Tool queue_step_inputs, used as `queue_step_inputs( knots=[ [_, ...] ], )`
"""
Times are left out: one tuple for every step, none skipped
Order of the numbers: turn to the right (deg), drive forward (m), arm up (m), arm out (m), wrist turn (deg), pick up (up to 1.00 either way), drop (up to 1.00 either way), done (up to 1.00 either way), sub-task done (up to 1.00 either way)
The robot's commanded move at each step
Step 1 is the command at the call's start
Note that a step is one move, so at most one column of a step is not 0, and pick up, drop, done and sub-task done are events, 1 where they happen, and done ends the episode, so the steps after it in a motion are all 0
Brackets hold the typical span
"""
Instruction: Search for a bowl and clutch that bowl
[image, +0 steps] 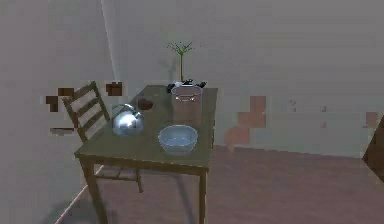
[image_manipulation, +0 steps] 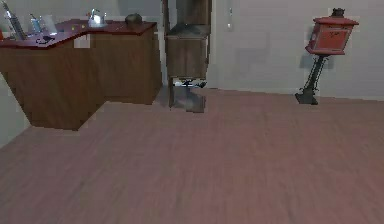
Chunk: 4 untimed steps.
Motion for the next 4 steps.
queue_step_inputs(
  knots=[
    [0.0, 0.45, 0.00, 0.00, 0.0, 0.00, 0.00, 0.00, 0.00],
    [-45.0, 0.00, 0.00, 0.00, 0.0, 0.00, 0.00, 0.00, 0.00],
    [-45.0, 0.00, 0.00, 0.00, 0.0, 0.00, 0.00, 0.00, 0.00],
    [0.0, 0.00, 0.50, 0.00, 0.0, 0.00, 0.00, 0.00, 0.00]
  ],
)
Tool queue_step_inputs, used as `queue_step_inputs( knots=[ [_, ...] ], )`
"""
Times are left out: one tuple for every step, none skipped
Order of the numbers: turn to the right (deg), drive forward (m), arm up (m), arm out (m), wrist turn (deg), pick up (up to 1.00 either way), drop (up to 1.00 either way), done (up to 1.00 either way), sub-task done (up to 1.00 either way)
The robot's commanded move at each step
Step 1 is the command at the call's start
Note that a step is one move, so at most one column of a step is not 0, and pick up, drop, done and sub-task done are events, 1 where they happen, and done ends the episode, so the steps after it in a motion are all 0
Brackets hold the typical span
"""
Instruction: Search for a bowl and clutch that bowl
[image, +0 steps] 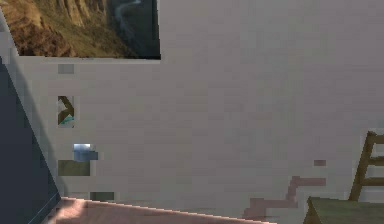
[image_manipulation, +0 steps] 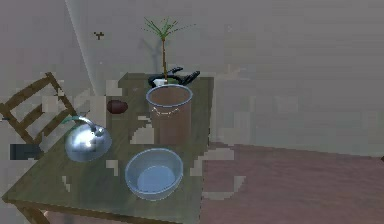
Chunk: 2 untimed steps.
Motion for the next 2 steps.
queue_step_inputs(
  knots=[
    [0.0, 0.00, 0.38, 0.00, 0.0, 0.00, 0.00, 0.00, 0.00],
    [0.0, 0.00, 0.00, 0.14, 0.0, 0.00, 0.00, 0.00, 0.00]
  ],
)
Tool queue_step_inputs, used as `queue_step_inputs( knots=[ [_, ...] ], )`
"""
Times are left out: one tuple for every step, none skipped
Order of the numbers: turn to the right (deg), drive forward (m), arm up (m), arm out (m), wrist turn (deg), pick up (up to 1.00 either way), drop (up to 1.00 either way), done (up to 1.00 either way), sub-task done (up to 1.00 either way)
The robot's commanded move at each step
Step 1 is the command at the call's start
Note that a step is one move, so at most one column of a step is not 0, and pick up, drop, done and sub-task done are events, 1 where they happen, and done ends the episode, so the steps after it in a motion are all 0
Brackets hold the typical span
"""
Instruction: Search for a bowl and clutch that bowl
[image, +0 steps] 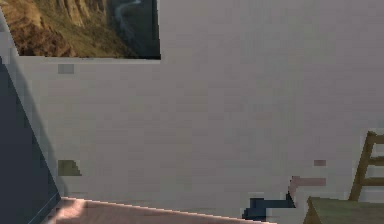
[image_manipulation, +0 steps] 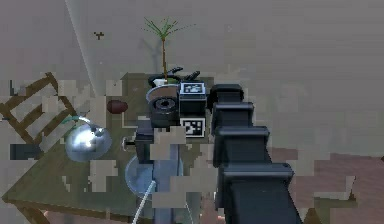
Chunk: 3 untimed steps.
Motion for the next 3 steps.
queue_step_inputs(
  knots=[
    [0.0, 0.00, 0.00, 0.00, 45.0, 0.00, 0.00, 0.00, 0.00],
    [0.0, 0.00, 0.00, 0.00, 45.0, 0.00, 0.00, 0.00, 0.00],
    [0.0, 0.00, 0.00, 0.00, 45.0, 0.00, 0.00, 0.00, 0.00]
  ],
)
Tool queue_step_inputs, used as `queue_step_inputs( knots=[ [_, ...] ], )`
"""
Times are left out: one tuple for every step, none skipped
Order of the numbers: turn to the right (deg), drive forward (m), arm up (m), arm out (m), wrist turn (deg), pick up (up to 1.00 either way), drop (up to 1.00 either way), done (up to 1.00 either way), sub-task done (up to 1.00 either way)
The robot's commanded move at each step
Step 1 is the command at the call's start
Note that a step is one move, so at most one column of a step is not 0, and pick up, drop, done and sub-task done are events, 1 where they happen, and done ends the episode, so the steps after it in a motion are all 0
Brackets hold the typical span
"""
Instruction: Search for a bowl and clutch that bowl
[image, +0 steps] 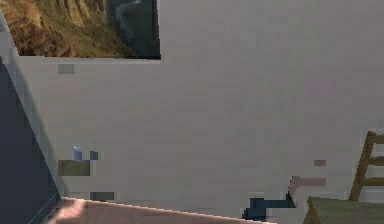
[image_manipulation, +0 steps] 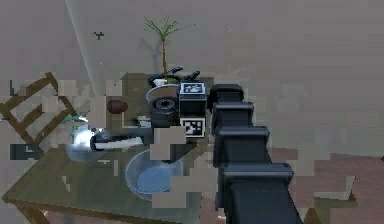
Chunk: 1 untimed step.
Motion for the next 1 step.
queue_step_inputs(
  knots=[
    [0.0, 0.00, 0.00, 0.00, 21.0, 0.00, 0.00, 0.00, 0.00]
  ],
)
